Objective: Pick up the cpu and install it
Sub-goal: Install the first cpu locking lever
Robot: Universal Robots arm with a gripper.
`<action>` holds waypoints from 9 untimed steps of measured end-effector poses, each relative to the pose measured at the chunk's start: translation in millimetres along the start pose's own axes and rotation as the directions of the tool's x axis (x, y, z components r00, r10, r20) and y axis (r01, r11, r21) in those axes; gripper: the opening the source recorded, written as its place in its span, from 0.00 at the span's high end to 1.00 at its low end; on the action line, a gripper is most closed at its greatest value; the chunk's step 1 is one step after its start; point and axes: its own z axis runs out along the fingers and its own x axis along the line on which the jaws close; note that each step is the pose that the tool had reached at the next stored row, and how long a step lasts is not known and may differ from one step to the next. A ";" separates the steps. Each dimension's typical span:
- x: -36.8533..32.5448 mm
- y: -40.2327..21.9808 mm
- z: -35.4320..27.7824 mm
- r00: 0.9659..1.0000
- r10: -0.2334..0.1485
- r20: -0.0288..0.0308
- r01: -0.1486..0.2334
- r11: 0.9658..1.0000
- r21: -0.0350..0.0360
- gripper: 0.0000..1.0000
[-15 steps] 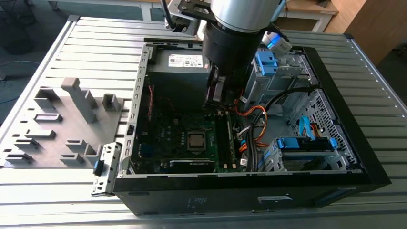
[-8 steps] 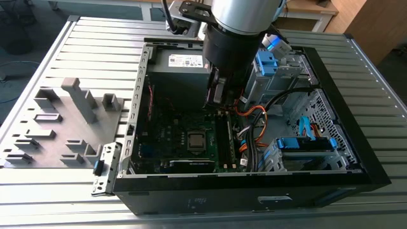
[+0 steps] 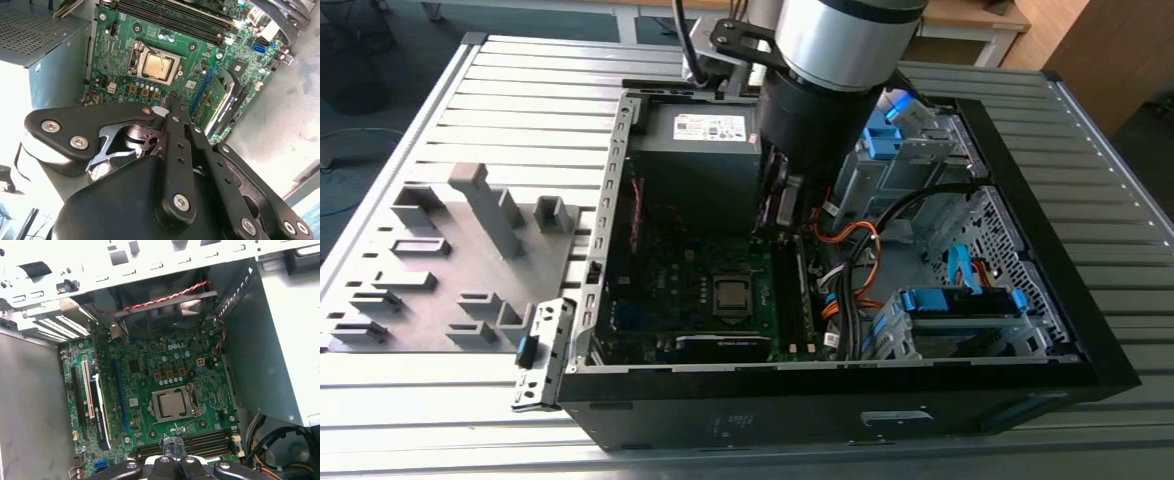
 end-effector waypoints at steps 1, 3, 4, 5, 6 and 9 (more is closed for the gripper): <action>-0.3 -0.2 1.9 1.000 0.000 0.000 0.000 1.000 0.000 0.89; -1.1 -0.6 5.4 1.000 0.000 -0.002 0.000 1.000 0.000 0.89; -1.7 -0.6 7.2 1.000 0.000 -0.002 0.000 1.000 0.000 0.89; -2.2 -0.7 9.0 1.000 0.000 -0.002 0.000 1.000 0.000 0.89; -2.7 -0.8 10.8 1.000 0.000 -0.003 0.000 1.000 0.000 0.89; -4.7 -0.9 16.2 1.000 0.000 -0.003 0.000 1.000 0.001 0.89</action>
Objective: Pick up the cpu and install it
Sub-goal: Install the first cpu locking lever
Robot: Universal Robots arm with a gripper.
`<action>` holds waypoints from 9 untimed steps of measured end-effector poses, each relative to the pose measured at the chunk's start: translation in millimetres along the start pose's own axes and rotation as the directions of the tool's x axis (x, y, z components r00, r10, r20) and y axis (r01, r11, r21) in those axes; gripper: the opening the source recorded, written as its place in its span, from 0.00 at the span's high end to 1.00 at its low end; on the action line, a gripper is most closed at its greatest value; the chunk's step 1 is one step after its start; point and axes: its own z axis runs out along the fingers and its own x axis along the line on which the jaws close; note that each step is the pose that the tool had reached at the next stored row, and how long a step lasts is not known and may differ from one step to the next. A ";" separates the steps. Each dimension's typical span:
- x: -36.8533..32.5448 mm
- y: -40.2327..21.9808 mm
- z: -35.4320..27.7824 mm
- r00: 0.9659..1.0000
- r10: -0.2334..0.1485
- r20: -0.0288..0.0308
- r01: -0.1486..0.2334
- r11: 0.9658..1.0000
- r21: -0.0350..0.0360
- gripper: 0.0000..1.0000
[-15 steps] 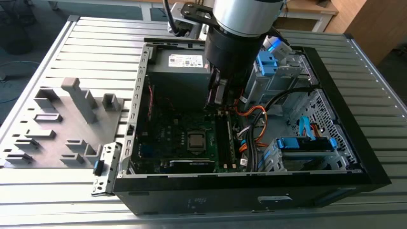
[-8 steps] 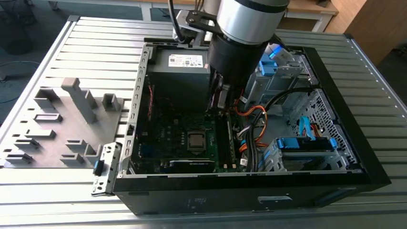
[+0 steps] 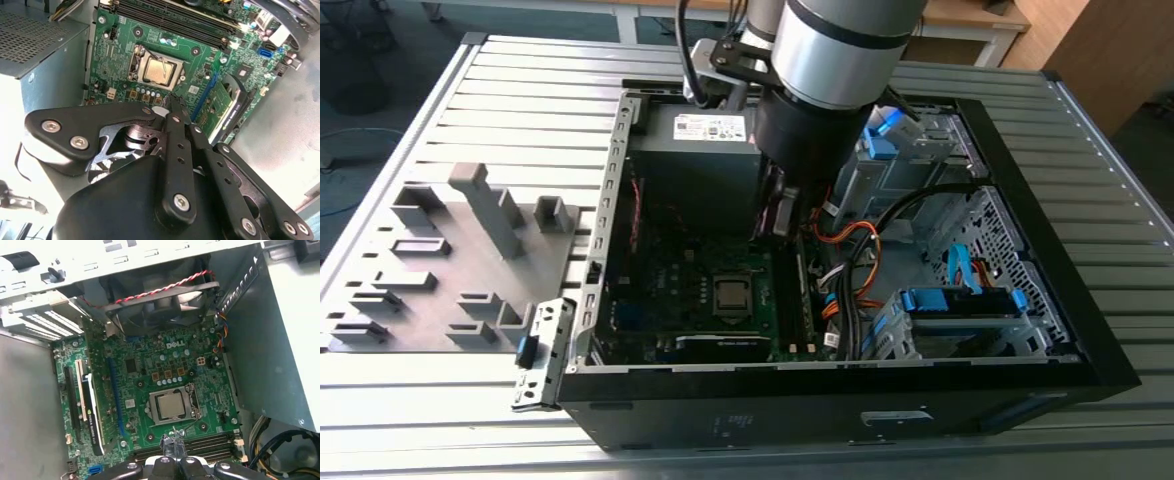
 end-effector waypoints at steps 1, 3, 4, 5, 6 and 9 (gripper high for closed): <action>-0.9 0.0 1.8 1.000 0.000 0.000 0.000 1.000 0.000 0.89; -3.4 0.1 5.3 1.000 0.000 0.000 0.000 1.000 0.000 0.89; -4.7 0.2 7.1 1.000 0.000 0.000 0.000 1.000 0.000 0.89; -6.0 0.3 8.9 1.000 0.000 0.000 0.000 1.000 0.000 0.89; -7.0 0.3 10.7 1.000 0.000 0.000 0.000 1.000 0.000 0.89; -9.8 0.3 16.1 1.000 0.000 -0.001 0.000 1.000 0.000 0.89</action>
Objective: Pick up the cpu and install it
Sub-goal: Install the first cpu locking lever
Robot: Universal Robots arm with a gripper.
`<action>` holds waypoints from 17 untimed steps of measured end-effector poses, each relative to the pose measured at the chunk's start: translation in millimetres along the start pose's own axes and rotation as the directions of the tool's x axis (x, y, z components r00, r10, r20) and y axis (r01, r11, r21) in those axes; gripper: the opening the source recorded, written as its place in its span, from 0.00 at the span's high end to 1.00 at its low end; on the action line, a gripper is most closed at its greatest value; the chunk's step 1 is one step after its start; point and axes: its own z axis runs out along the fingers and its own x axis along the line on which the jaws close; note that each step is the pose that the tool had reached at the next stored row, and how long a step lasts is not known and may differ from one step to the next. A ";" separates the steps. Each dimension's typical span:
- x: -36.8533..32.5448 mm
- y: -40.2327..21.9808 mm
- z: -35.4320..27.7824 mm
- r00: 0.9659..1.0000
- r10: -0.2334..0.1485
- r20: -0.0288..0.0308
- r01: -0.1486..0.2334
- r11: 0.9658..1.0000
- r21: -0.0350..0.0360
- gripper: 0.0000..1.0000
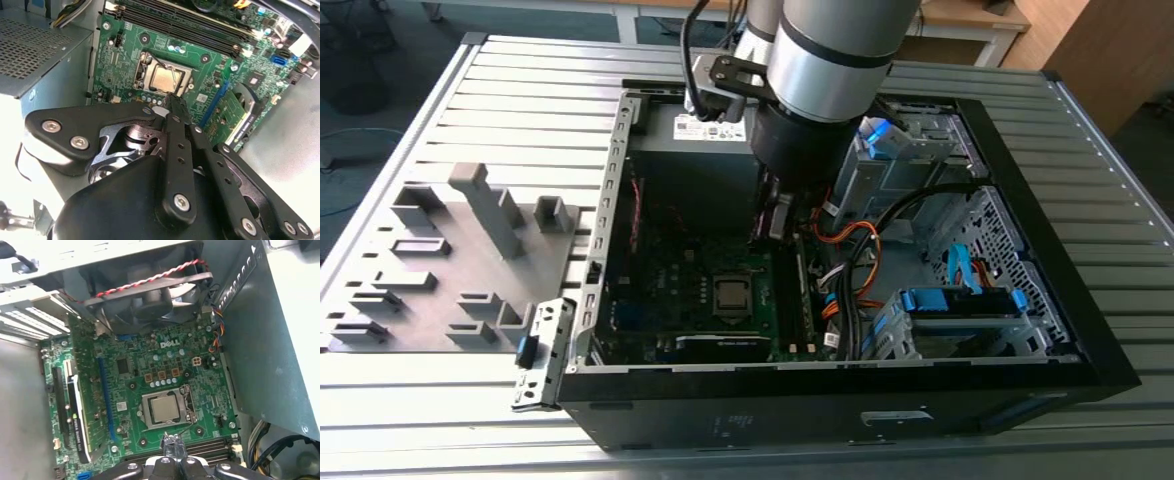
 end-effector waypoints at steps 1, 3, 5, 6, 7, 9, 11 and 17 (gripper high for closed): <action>-0.8 0.0 1.8 1.000 0.000 0.000 0.000 1.000 0.000 0.89; -2.5 -0.1 5.5 1.000 0.000 -0.001 0.000 1.000 0.000 0.89; -4.0 -0.2 9.0 1.000 0.000 -0.002 0.000 1.000 0.000 0.89; -4.5 -0.3 10.8 1.000 0.000 -0.003 0.000 1.000 0.001 0.89; -4.8 -0.4 12.3 1.000 0.000 -0.004 0.000 1.000 0.001 0.89; -4.8 -0.4 12.9 1.000 0.000 -0.004 0.000 1.000 0.001 0.89; -4.9 -0.6 14.3 1.000 0.000 -0.003 0.000 1.000 0.001 0.89; -6.0 -3.9 23.2 1.000 0.001 -0.005 0.000 1.000 0.001 0.89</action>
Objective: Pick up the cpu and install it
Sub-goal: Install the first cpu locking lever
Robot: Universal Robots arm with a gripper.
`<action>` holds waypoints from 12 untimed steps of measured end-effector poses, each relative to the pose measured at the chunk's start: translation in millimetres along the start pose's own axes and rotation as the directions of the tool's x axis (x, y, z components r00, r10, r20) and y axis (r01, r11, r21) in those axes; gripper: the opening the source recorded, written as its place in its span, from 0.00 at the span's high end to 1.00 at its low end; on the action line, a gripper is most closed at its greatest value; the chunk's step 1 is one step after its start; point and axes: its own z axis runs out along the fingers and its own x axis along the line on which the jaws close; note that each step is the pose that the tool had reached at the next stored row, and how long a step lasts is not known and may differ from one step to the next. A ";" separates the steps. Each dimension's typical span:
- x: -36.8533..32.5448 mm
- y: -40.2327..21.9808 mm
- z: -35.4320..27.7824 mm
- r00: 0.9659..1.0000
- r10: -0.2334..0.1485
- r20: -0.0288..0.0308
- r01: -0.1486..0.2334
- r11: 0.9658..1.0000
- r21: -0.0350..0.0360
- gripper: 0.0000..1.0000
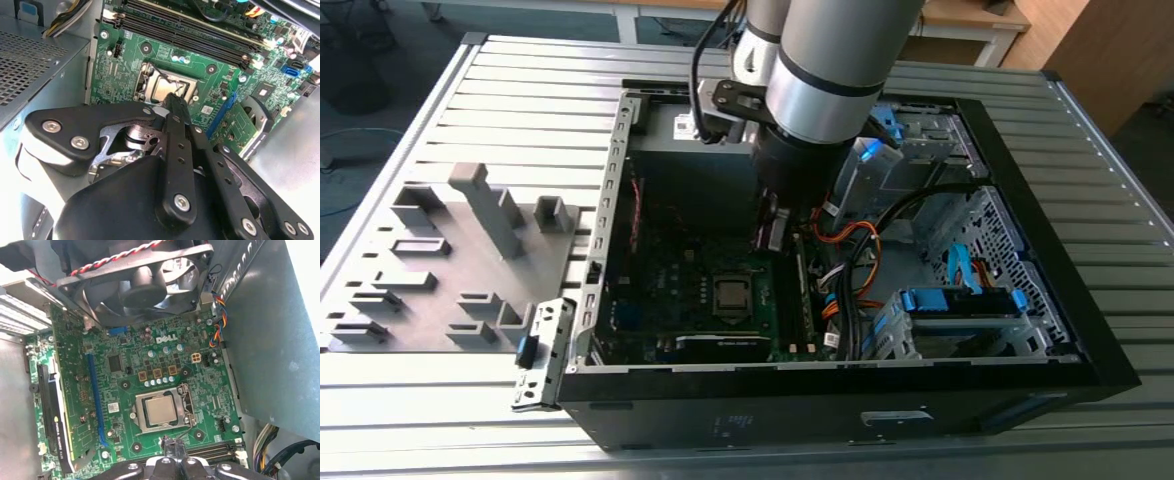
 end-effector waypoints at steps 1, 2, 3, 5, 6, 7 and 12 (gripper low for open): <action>-0.1 -0.1 0.3 1.000 0.000 0.000 0.000 1.000 0.000 0.89; -0.2 -0.4 1.0 1.000 0.000 0.000 0.000 1.000 0.000 0.89; -0.4 -0.8 2.1 1.000 0.000 0.000 0.000 1.000 0.000 0.89; -0.6 -1.2 4.8 1.000 0.000 0.000 0.000 1.000 0.000 0.89; -0.7 -1.3 6.0 1.000 0.000 0.000 0.000 1.000 0.000 0.89; -0.8 -1.4 6.6 1.000 0.000 0.000 0.000 1.000 0.000 0.89; -0.9 -1.7 8.4 1.000 0.000 0.001 0.000 1.000 0.000 0.89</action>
